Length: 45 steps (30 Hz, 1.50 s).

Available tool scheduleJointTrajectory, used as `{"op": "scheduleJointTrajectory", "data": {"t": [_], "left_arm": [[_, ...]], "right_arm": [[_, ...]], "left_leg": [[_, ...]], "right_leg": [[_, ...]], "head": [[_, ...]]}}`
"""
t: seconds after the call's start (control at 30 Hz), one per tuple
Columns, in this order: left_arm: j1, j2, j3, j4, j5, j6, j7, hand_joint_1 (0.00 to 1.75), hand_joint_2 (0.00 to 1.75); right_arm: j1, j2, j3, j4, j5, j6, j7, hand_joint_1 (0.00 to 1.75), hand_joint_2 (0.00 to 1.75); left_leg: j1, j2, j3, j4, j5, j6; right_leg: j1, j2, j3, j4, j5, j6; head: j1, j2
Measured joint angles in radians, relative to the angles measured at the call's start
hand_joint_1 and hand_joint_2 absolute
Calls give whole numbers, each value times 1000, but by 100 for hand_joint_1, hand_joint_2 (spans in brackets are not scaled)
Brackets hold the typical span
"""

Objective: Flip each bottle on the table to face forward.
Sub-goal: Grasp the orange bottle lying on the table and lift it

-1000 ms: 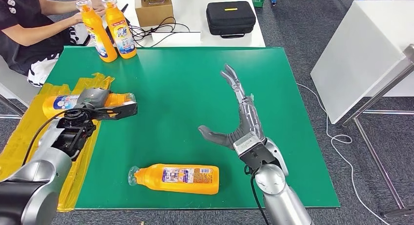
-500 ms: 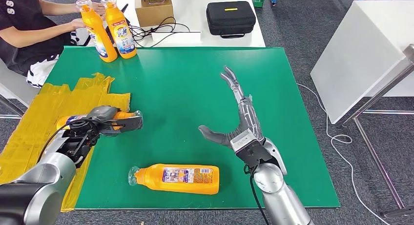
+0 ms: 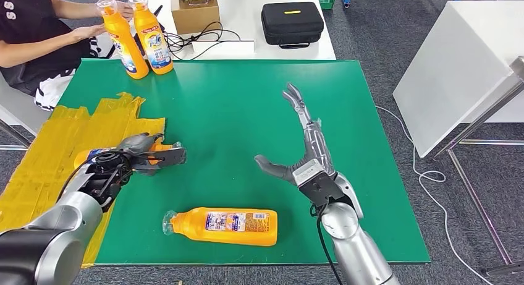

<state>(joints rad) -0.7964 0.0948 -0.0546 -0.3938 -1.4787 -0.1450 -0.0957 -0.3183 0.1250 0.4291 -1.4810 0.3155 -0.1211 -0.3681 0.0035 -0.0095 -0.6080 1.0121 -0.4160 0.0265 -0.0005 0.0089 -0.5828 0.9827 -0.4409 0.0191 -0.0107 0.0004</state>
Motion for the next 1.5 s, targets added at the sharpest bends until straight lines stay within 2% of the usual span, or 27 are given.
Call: {"op": "scheduleJointTrajectory", "data": {"t": [0.1,0.17,0.3,0.4,0.57,0.63,0.9,1.07,1.2,1.33,1.5], "left_arm": [[-2,-4,0,3,3,6,-6,0,175],[-2,-9,2,4,23,22,-49,0,175],[0,-21,10,-14,105,57,-209,0,175],[4,-29,11,-48,164,53,-299,0,175],[44,-34,11,-169,363,-23,-517,0,175],[72,-34,11,-234,429,-54,-560,0,175],[152,-30,10,-415,609,-110,-594,0,175],[213,-17,2,-553,900,-161,-604,0,175],[251,-8,-3,-638,1052,-175,-605,0,175],[266,-8,1,-671,1095,-174,-605,0,175],[284,-45,67,-707,1193,-195,-565,0,175]], "right_arm": [[-4,0,-2,7,-1,-2,-1,0,175],[-4,0,-4,11,-3,-5,-3,0,175],[-2,-2,-7,15,-11,-9,-15,0,175],[-1,-6,-12,16,-17,-11,-21,0,175],[8,-15,-23,16,-30,-12,-25,0,175],[14,-19,-25,15,-33,-11,-25,0,175],[28,-27,-28,10,-31,-4,-23,0,175],[32,-29,-13,10,15,35,0,0,175],[33,-33,40,10,116,69,25,0,175],[28,-35,97,11,175,91,43,0,175],[12,-42,172,19,223,122,61,0,175]], "left_leg": [[0,0,0,0,0,0],[0,0,0,0,0,0],[0,0,0,0,0,0],[0,1,0,0,0,0],[0,0,0,0,0,0],[0,1,0,0,0,0],[0,0,0,0,0,0],[0,1,0,0,0,0],[0,0,-1,0,0,0],[0,0,-1,0,0,0],[0,0,-1,0,0,0]], "right_leg": [[0,0,0,0,0,0],[0,0,0,0,0,0],[0,0,0,0,0,0],[0,0,0,0,0,0],[0,0,0,0,0,0],[0,0,0,0,0,0],[0,0,0,0,0,0],[0,0,0,0,0,0],[0,0,-1,0,0,0],[0,0,-1,0,0,0],[0,0,0,0,0,0]], "head": [[0,0],[0,0],[0,0],[0,0],[0,0],[0,0],[0,0],[0,0],[0,0],[0,0],[0,0]]}}
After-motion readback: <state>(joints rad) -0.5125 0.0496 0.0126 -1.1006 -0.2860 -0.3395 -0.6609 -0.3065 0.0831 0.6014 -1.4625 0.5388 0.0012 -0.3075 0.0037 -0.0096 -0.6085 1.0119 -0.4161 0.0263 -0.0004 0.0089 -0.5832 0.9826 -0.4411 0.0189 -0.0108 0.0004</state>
